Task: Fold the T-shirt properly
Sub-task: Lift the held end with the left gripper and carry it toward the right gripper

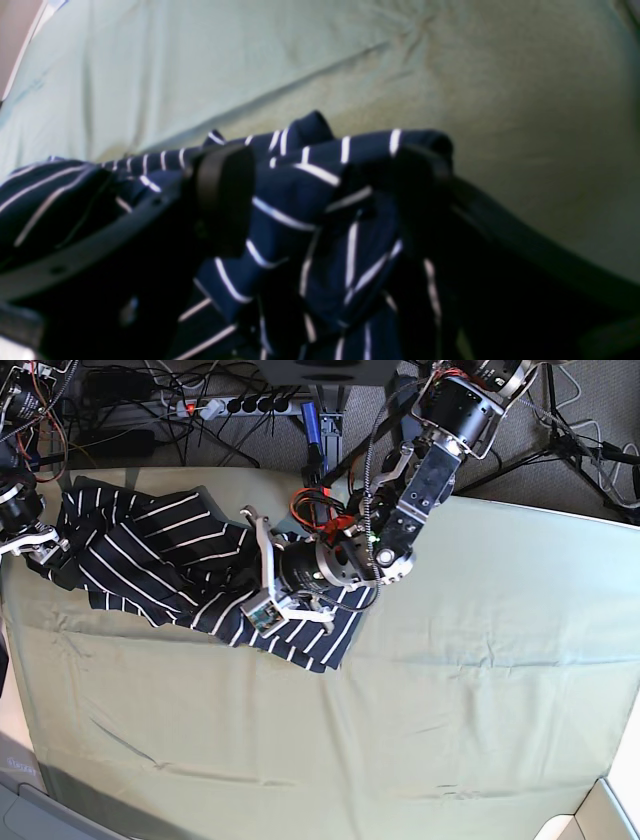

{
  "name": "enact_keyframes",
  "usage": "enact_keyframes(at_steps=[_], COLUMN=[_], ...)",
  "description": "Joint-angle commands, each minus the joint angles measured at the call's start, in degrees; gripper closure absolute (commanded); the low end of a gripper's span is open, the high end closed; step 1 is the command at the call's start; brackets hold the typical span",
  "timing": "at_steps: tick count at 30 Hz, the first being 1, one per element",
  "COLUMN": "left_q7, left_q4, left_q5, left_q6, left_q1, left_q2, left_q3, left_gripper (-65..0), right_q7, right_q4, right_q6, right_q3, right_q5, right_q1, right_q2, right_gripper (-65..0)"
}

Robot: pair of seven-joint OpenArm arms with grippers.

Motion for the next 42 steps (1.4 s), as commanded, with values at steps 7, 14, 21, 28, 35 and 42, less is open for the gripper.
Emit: enact_keyframes(at_steps=[7,14,21,28,35,42], left_q7=[-0.94,-0.5,0.11,0.07,1.01,1.66], left_q4=[1.03,1.05,1.03,1.05,1.05,1.05], left_q5=[3.74,3.72,3.65,6.51,9.31,7.65], left_q6=[6.47,6.47,6.47,7.02,9.9,9.92], left_q1=[-0.92,-0.9,-0.9,-1.7,-3.41,-3.41], left_q2=[4.2,8.55,9.12,9.12,9.12,4.22], left_q3=[2.21,2.21,3.28,4.07,2.78,-3.96], left_gripper=[-32.7,-32.7,-32.7,-32.6,-32.6,-32.6], right_q7=[1.46,1.46,1.46,1.49,1.46,1.2], right_q4=[1.03,1.03,1.01,1.01,1.01,0.9], right_q6=[4.11,4.09,4.11,4.11,4.11,3.89], right_q3=[0.57,0.57,0.57,0.57,0.57,1.29], right_q5=[0.96,0.96,0.96,0.96,0.92,-1.03], right_q1=[0.42,0.39,0.39,0.39,0.39,0.24], right_q2=[1.07,1.07,1.07,1.07,1.09,1.66], right_gripper=[-43.0,-43.0,-43.0,-43.0,-43.0,-43.0])
